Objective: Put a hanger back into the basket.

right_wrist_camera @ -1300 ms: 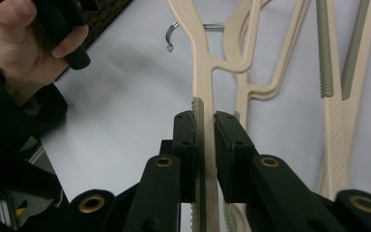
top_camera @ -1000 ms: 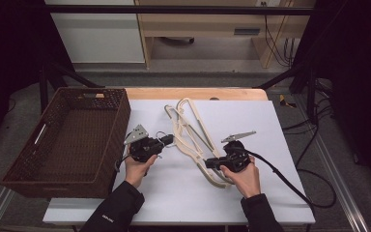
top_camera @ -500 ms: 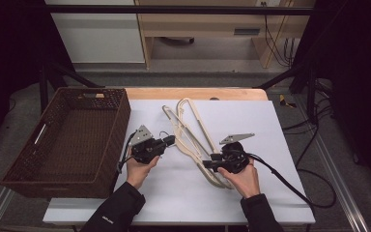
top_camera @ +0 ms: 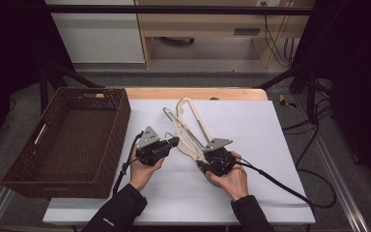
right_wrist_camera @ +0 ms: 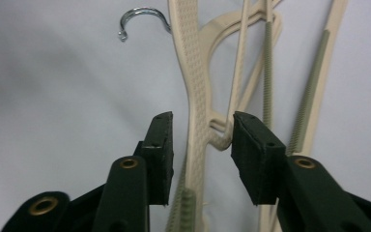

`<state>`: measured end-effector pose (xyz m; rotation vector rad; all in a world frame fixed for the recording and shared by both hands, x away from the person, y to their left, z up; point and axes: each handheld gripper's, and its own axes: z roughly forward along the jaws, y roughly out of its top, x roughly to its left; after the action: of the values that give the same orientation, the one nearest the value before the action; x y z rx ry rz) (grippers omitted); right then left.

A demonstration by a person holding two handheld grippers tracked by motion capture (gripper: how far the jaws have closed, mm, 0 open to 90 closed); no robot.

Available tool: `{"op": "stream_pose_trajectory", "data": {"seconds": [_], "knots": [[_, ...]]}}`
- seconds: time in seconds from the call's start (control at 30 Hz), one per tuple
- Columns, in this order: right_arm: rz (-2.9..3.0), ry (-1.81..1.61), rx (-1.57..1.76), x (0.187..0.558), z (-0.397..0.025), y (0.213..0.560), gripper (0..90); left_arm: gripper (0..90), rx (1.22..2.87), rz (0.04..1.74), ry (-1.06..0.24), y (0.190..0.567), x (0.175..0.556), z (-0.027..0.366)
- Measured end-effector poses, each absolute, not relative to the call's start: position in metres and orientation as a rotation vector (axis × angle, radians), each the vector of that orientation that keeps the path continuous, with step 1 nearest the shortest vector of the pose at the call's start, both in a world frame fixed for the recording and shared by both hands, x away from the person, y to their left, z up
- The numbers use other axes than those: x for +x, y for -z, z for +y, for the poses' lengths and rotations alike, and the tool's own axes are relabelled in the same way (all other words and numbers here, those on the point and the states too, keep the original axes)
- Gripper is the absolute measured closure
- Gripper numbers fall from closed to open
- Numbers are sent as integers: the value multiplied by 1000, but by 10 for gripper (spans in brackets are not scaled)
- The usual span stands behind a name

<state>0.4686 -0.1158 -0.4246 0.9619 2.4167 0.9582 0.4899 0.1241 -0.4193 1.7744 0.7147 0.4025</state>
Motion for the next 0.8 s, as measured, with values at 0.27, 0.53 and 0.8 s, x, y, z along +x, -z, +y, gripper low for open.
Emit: {"op": "stream_pose_trajectory", "data": {"seconds": [0.27,0.53,0.8], "knots": [[2371,-880,842,470,-112,425,720,888,1781,716,-419,418,487,122],[2338,-810,790,466,-111,421,828,869,1783,686,-422,413,484,118],[2309,-851,808,474,-129,406,872,661,1795,656,-419,410,482,122]]}}
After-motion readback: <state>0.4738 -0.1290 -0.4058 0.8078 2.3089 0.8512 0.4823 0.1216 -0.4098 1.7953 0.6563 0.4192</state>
